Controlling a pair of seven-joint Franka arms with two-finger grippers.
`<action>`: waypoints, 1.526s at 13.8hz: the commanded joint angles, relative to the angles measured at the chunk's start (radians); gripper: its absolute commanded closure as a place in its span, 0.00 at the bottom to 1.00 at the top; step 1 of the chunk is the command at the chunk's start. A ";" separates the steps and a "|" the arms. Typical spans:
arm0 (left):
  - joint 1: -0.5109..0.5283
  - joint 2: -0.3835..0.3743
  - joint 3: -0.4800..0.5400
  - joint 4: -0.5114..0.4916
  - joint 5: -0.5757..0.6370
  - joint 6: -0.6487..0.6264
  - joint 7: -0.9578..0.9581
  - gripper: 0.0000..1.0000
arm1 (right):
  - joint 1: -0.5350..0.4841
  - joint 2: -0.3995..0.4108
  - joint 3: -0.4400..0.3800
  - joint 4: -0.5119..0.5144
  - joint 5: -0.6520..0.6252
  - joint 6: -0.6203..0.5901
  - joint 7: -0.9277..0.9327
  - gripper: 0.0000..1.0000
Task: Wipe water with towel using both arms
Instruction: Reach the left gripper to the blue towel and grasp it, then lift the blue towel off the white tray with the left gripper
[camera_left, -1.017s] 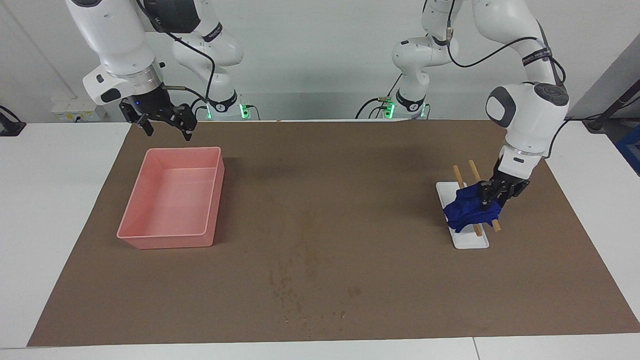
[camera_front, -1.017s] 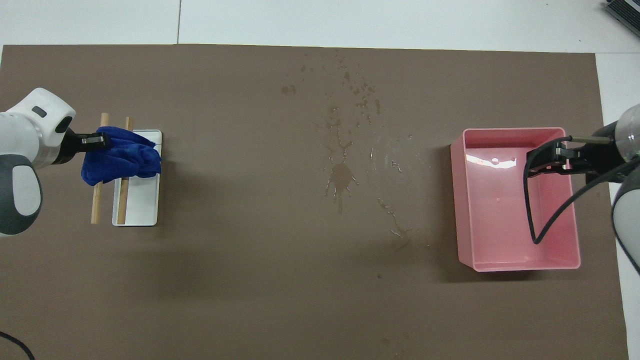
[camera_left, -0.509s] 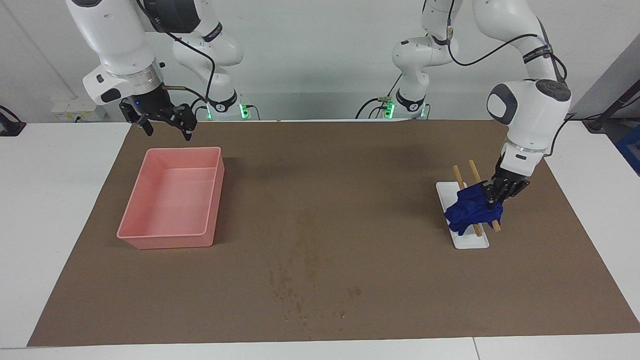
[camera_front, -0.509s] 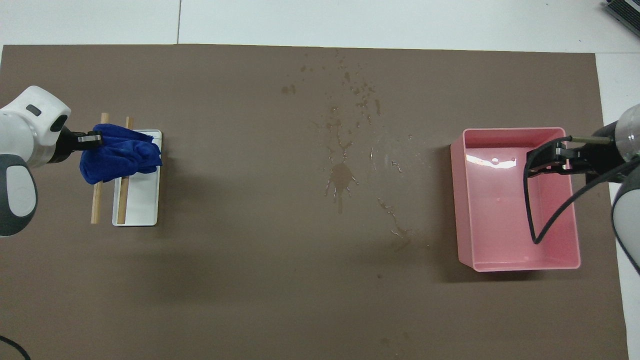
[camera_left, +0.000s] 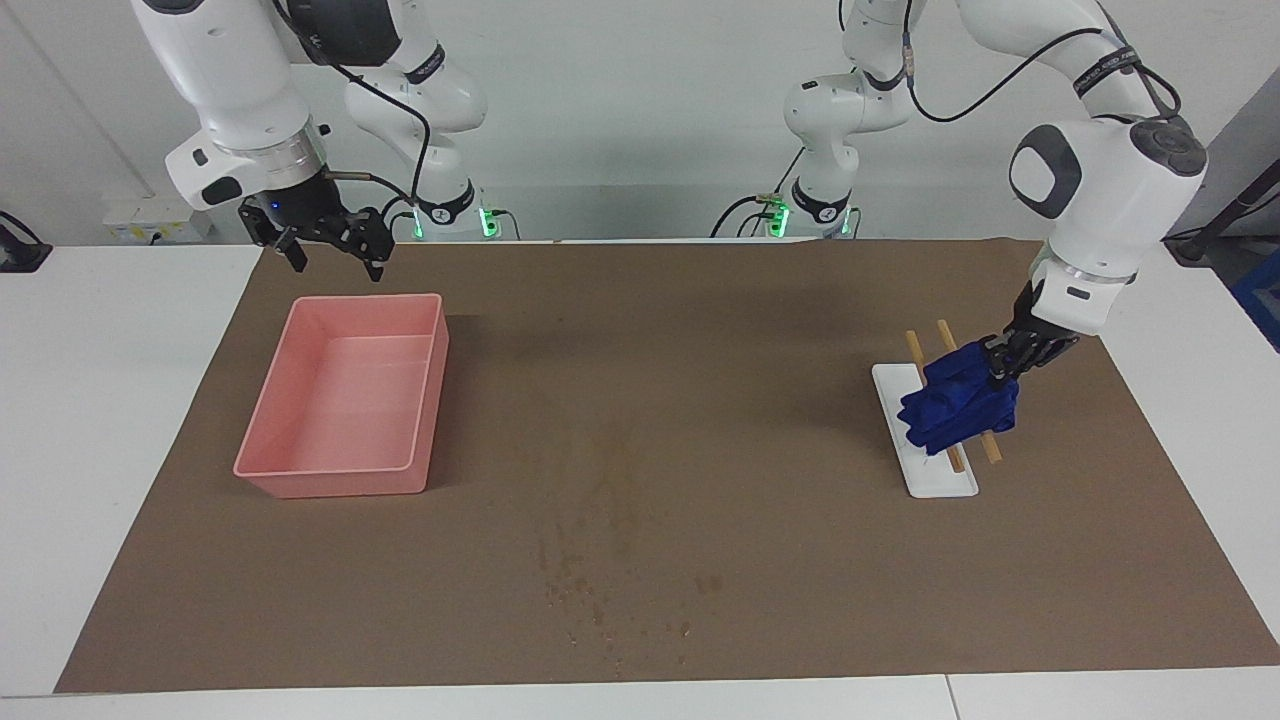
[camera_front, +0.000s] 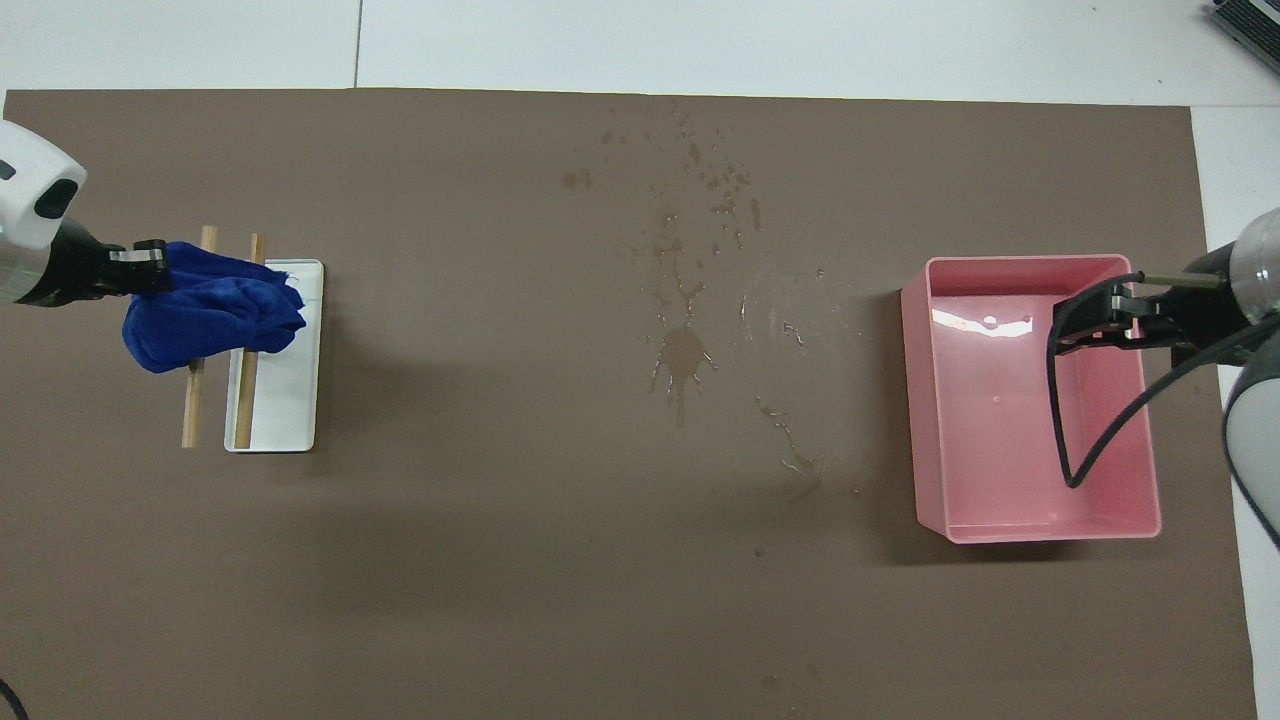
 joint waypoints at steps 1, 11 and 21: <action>-0.020 0.004 0.003 0.081 -0.085 -0.127 -0.111 1.00 | -0.017 -0.023 0.009 -0.023 0.027 -0.003 -0.019 0.00; -0.021 -0.036 0.000 0.114 -0.577 -0.274 -0.827 1.00 | -0.017 -0.023 0.009 -0.023 0.027 -0.003 -0.019 0.00; -0.111 -0.051 -0.001 0.077 -0.875 -0.143 -1.282 1.00 | -0.017 -0.023 0.009 -0.023 0.027 -0.003 -0.019 0.00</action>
